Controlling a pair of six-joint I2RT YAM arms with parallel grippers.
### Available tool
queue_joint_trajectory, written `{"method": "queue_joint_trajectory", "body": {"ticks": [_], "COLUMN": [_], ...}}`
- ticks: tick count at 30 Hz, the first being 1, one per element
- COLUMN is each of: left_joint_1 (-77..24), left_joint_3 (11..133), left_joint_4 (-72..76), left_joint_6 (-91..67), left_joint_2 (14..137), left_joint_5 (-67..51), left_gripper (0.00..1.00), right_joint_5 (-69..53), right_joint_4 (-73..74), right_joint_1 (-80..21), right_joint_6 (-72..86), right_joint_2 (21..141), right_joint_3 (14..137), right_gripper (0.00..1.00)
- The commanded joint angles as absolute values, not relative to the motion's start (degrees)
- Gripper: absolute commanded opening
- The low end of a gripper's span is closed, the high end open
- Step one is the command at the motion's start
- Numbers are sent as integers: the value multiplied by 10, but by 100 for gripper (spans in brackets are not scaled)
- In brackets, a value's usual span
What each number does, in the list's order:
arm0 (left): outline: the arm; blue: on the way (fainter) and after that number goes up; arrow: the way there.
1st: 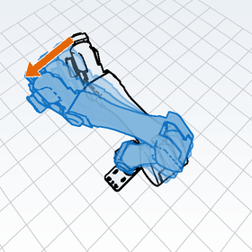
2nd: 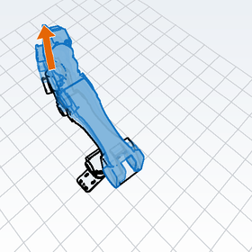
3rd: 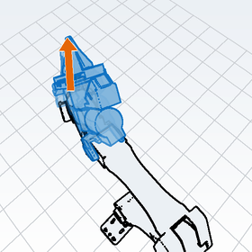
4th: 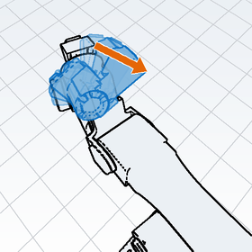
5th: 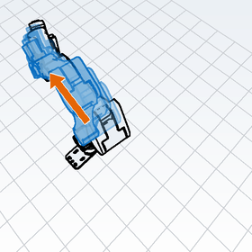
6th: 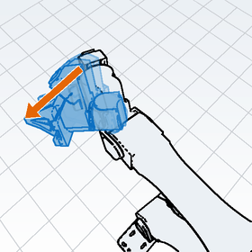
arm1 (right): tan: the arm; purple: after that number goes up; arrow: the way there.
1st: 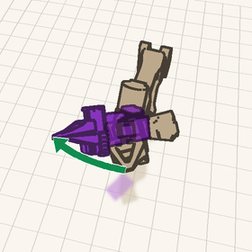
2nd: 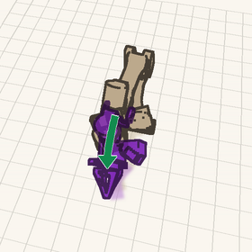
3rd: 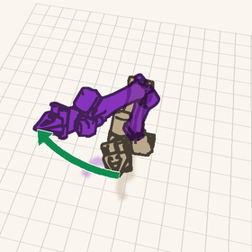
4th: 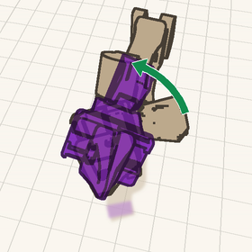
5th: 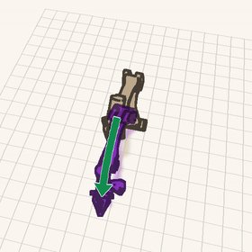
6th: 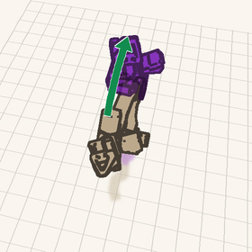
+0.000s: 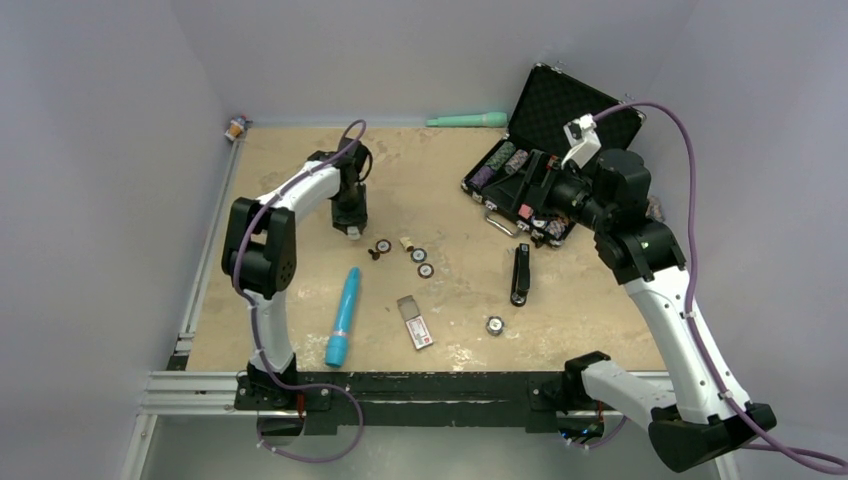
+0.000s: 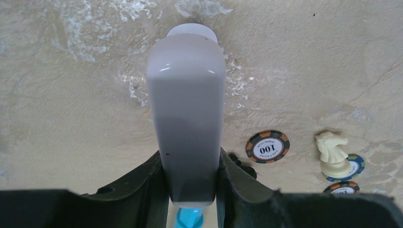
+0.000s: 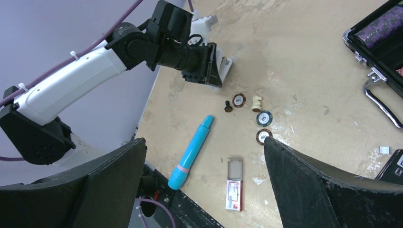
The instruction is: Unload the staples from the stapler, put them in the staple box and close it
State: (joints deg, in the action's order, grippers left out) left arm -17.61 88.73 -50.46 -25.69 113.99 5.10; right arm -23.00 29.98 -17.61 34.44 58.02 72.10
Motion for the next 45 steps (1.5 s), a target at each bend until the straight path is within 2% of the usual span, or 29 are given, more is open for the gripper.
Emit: {"method": "queue_joint_trajectory", "body": {"ticks": [1, 11, 25, 28, 30, 39, 45], "left_joint_1": [-167, -153, -147, -147, -147, -147, -147], "left_joint_3": [922, 944, 936, 934, 935, 897, 853], "left_joint_4": [-486, -490, -485, -484, -486, -479, -491], "left_joint_6": [-219, -212, -212, -213, -214, -229, -236], "left_joint_2": [1162, 1211, 1212, 1204, 1195, 1080, 968], "left_joint_5": [14, -31, -47, -48, -48, -52, -46], "left_gripper": [0, 0, 53, 72, 78, 83, 85], "right_joint_5": [-210, -209, -214, -216, -219, -215, -148], "right_joint_4": [301, 301, 303, 305, 306, 323, 365], "right_joint_1": [-174, -173, -171, -170, -169, -166, -166], "right_joint_6": [331, 327, 313, 307, 304, 286, 289], "right_joint_2": [573, 596, 619, 621, 622, 621, 630], "right_joint_3": [745, 754, 766, 767, 768, 770, 741], "right_gripper": [99, 99, 99, 99, 99, 99, 99]}}
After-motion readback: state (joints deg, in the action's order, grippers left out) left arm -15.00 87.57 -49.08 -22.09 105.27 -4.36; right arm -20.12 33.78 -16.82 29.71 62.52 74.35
